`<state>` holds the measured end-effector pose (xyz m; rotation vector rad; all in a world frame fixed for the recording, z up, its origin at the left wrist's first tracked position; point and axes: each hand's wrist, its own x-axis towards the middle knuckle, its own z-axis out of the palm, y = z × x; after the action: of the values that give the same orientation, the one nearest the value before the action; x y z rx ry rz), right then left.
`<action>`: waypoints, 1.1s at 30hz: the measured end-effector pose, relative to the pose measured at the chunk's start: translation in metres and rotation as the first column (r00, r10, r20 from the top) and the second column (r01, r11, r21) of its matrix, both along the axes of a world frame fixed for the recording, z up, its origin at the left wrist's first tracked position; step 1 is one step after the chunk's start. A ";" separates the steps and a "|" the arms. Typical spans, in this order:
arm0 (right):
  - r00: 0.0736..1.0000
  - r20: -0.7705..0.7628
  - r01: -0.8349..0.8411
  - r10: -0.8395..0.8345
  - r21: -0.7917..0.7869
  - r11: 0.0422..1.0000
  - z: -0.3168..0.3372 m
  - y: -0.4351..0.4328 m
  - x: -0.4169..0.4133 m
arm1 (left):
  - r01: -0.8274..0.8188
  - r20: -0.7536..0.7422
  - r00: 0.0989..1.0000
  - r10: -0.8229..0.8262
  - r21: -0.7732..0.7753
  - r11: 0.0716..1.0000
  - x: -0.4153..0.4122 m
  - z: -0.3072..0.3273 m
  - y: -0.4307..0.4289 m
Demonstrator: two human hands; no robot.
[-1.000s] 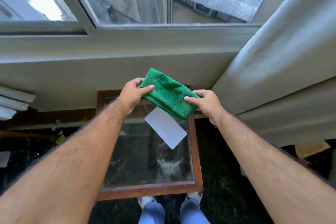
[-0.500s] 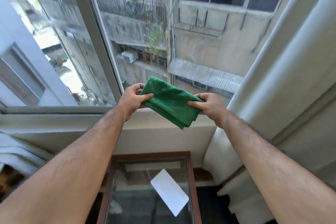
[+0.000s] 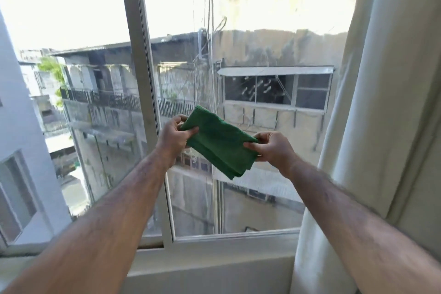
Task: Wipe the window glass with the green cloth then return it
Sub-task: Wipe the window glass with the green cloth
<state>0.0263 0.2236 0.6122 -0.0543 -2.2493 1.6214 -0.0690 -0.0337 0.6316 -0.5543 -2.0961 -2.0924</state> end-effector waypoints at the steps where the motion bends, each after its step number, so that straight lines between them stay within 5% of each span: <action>1: 1.000 -0.016 0.004 -0.004 -0.010 1.000 0.009 -0.004 0.000 | -0.017 -0.031 0.999 0.018 0.019 1.000 -0.001 0.012 0.000; 5: 0.997 -0.072 0.032 -0.031 0.014 0.999 0.029 -0.018 -0.006 | -0.078 -0.139 0.986 0.090 0.090 0.993 -0.010 0.060 0.006; 8: 0.996 -0.089 0.025 -0.022 0.033 0.999 0.036 -0.021 -0.016 | -0.119 -0.272 0.956 0.110 -0.014 0.993 -0.020 0.090 0.016; 11: 0.983 -0.160 0.131 -0.094 0.242 0.961 0.043 -0.008 -0.024 | -0.186 -0.386 0.913 0.135 -0.098 0.978 -0.032 0.117 0.023; 16: 0.887 -0.386 0.447 -0.253 0.581 0.681 0.055 0.066 -0.037 | -0.317 -0.527 0.836 0.152 -0.237 0.918 -0.053 0.150 0.034; 20: 0.773 -0.606 0.615 -0.186 0.645 0.453 0.074 0.138 -0.059 | -0.474 -0.608 0.756 0.243 -0.252 0.844 -0.072 0.167 0.051; 24: 0.710 -0.690 0.691 -0.140 0.644 0.327 0.097 0.192 -0.090 | -0.595 -0.668 0.673 0.316 -0.236 0.768 -0.090 0.172 0.069; 27: 0.661 -0.735 0.741 -0.151 0.605 0.291 0.111 0.215 -0.117 | -0.715 -0.744 0.539 0.396 -0.154 0.682 -0.101 0.171 0.081; 31: 0.588 -0.784 0.795 -0.197 0.516 0.320 0.116 0.235 -0.152 | -0.938 -0.840 0.224 0.493 -0.048 0.344 -0.115 0.164 0.090; 33: 0.528 -0.828 0.834 -0.186 0.465 0.298 0.113 0.241 -0.166 | -0.943 -0.898 0.129 0.421 0.020 0.332 -0.118 0.160 0.096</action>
<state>-0.1397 0.4647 0.7253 -0.0235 -1.8209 -0.0440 -0.1867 0.0628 0.7911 -0.2405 -1.7104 -0.3621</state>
